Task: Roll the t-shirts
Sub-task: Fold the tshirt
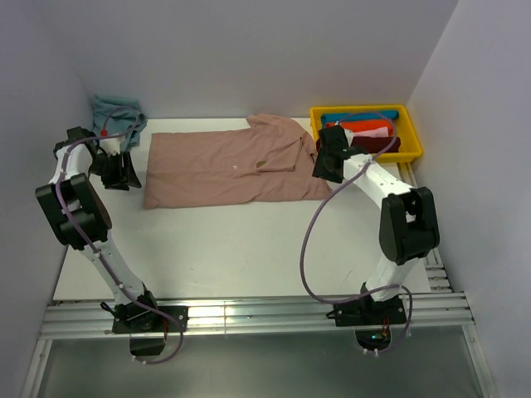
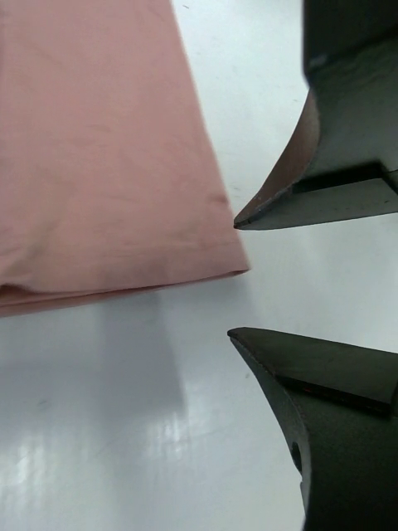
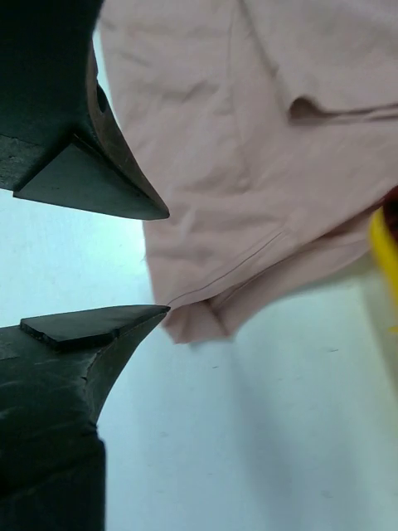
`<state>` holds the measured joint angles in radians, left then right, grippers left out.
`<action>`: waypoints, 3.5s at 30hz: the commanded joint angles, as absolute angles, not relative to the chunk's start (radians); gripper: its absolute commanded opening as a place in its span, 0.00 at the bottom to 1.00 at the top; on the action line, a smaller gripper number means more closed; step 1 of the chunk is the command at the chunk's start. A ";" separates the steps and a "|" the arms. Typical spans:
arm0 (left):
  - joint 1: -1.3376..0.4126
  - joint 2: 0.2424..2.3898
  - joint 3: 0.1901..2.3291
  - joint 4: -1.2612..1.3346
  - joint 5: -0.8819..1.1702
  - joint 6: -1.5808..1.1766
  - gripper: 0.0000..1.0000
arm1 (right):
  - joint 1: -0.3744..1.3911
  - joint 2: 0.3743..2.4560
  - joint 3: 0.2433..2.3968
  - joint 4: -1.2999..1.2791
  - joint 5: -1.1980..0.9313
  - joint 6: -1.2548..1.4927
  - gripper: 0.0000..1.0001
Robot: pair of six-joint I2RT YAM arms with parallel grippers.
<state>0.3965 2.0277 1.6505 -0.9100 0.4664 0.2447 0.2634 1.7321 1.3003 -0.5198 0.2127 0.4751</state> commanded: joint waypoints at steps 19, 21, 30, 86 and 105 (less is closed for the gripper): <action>0.354 1.950 1.431 -0.881 0.517 0.351 0.52 | 0.252 1.778 1.143 -0.325 0.156 0.489 0.53; 0.353 1.950 1.427 -0.877 0.509 0.353 0.51 | 0.252 1.770 1.121 -0.319 0.158 0.494 0.51; 0.350 1.962 1.424 -0.822 0.476 0.330 0.48 | 0.233 1.723 1.049 -0.291 0.156 0.505 0.22; 0.499 1.795 1.172 -0.916 0.406 0.555 0.00 | 0.264 1.184 0.647 -0.450 0.087 0.683 0.25; 0.499 1.784 1.184 -0.923 0.417 0.555 0.00 | 0.261 1.397 0.727 -0.204 0.103 0.784 0.55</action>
